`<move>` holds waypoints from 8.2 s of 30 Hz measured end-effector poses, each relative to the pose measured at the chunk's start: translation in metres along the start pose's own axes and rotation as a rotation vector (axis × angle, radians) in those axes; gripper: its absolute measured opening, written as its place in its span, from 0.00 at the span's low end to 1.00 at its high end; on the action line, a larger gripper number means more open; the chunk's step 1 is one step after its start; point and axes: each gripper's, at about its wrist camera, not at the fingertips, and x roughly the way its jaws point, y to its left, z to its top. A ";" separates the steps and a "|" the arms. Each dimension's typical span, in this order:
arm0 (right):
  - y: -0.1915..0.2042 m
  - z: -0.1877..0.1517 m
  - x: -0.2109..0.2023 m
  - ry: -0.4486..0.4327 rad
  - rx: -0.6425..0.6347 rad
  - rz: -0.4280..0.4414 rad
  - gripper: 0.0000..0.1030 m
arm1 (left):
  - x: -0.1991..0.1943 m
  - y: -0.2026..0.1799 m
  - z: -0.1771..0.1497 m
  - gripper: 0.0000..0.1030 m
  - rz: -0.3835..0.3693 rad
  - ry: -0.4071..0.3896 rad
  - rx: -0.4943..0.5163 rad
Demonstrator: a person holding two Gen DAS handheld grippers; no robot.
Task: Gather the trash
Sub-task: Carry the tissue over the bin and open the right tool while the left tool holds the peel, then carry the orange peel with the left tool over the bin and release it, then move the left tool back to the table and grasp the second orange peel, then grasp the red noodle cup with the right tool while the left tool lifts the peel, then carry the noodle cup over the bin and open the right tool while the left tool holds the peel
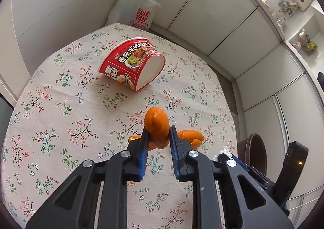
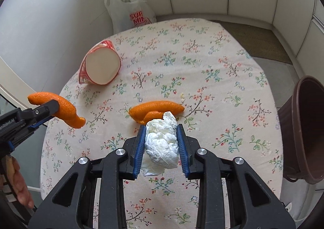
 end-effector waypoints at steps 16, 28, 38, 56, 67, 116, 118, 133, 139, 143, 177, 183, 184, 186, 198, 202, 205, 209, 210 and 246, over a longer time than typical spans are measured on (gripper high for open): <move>-0.038 0.007 -0.081 -0.249 0.028 -0.100 0.29 | -0.020 -0.040 -0.013 0.20 -0.056 -0.085 0.037; -0.117 0.002 -0.146 -0.496 0.142 -0.367 0.30 | -0.026 -0.118 -0.043 0.20 -0.153 -0.145 0.123; -0.205 -0.009 -0.173 -0.577 0.316 -0.573 0.47 | -0.008 -0.207 -0.070 0.20 -0.215 -0.095 0.229; -0.305 -0.064 -0.227 -0.650 0.612 -0.692 0.93 | 0.051 -0.343 -0.116 0.20 -0.289 0.000 0.400; -0.355 -0.098 -0.243 -0.654 0.797 -0.685 0.93 | 0.093 -0.410 -0.145 0.21 -0.306 0.077 0.493; -0.262 -0.022 -0.162 -0.459 0.552 -0.482 0.93 | 0.172 -0.186 -0.075 0.69 0.342 0.343 1.012; -0.257 -0.021 -0.161 -0.458 0.542 -0.484 0.93 | 0.180 -0.184 -0.073 0.69 0.366 0.369 1.064; -0.244 -0.013 -0.151 -0.438 0.499 -0.506 0.93 | 0.200 -0.151 -0.041 0.71 0.254 0.505 0.956; -0.237 -0.009 -0.147 -0.429 0.473 -0.512 0.93 | 0.190 -0.144 -0.043 0.50 0.188 0.509 0.913; -0.235 -0.009 -0.144 -0.427 0.470 -0.518 0.93 | 0.186 -0.147 -0.048 0.34 0.168 0.500 0.884; 0.086 0.155 0.187 0.117 0.101 0.501 0.93 | -0.071 0.069 0.033 0.24 -0.101 -0.097 -0.073; 0.120 0.150 0.209 0.238 0.004 0.572 0.94 | -0.062 0.093 0.038 0.25 -0.128 -0.067 -0.156; 0.127 0.149 0.211 0.241 0.000 0.577 0.94 | -0.062 0.096 0.038 0.25 -0.128 -0.065 -0.168; 0.140 0.145 0.211 0.251 -0.016 0.579 0.93 | -0.064 0.100 0.037 0.25 -0.128 -0.072 -0.182; 0.157 0.125 0.180 0.170 -0.060 0.449 0.80 | -0.085 0.107 0.031 0.24 -0.100 -0.126 -0.207; 0.150 0.127 0.157 0.124 -0.052 0.434 0.80 | -0.088 0.104 0.030 0.24 -0.104 -0.130 -0.207; 0.142 0.126 0.132 0.093 -0.055 0.419 0.80 | -0.087 0.099 0.031 0.24 -0.112 -0.130 -0.199; 0.128 0.126 0.112 0.064 -0.042 0.404 0.80 | -0.085 0.087 0.029 0.24 -0.117 -0.128 -0.184; 0.122 0.124 0.104 0.058 -0.038 0.401 0.80 | -0.085 0.084 0.028 0.24 -0.117 -0.129 -0.179; -0.191 0.015 -0.127 -0.422 0.310 -0.329 0.80 | 0.019 -0.087 -0.041 0.25 -0.096 0.007 0.109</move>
